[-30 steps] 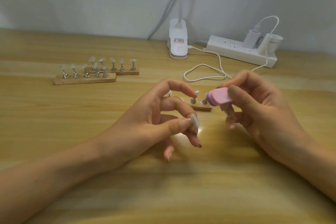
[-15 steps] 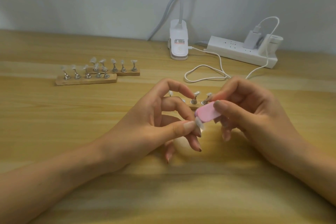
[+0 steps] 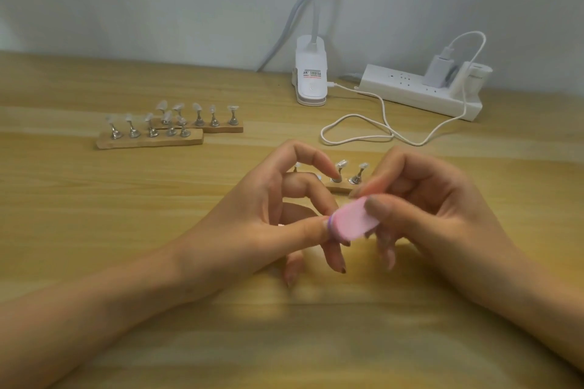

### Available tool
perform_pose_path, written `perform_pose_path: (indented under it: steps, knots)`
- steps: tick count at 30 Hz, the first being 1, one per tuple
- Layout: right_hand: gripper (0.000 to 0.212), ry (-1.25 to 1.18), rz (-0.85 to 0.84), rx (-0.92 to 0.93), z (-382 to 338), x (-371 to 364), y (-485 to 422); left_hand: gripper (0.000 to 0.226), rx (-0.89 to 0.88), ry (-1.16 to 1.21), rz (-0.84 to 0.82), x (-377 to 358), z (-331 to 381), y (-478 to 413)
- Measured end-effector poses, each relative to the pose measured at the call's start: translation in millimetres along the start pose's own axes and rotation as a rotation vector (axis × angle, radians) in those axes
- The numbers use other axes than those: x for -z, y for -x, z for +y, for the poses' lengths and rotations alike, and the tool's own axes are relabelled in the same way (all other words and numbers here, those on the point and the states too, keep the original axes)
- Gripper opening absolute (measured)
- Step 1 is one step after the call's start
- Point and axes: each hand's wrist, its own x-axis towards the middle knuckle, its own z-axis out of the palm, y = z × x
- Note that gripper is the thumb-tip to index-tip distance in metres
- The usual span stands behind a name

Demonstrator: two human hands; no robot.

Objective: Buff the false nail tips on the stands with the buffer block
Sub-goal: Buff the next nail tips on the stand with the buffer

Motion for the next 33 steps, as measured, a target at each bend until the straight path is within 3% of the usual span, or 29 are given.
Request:
perform_pose_path:
  steps: [10,14,17,21,24,33]
  knots:
    - [0.019,-0.055,0.095,-0.013,1.2,5.1,-1.1,0.033,0.001,-0.012,-0.015,1.6,-0.6,1.0]
    - [0.006,-0.016,-0.014,-0.003,-0.6,-3.0,0.2,0.035,0.001,-0.023,-0.002,0.8,-0.4,0.8]
    - [0.01,-0.005,0.063,-0.019,-1.5,-3.4,0.3,0.034,0.003,-0.02,0.0,0.7,-0.5,0.8]
    - [0.006,0.004,-0.012,-0.007,-0.7,-4.2,0.5,0.035,0.002,-0.026,-0.001,0.0,-0.5,0.1]
    - [0.012,-0.016,0.081,-0.022,-0.3,-0.3,-0.9,0.033,-0.004,-0.006,-0.014,0.9,0.2,1.3]
    - [0.025,-0.073,0.127,-0.055,1.6,8.5,-1.2,0.03,-0.044,-0.025,0.019,2.8,1.3,-0.8]
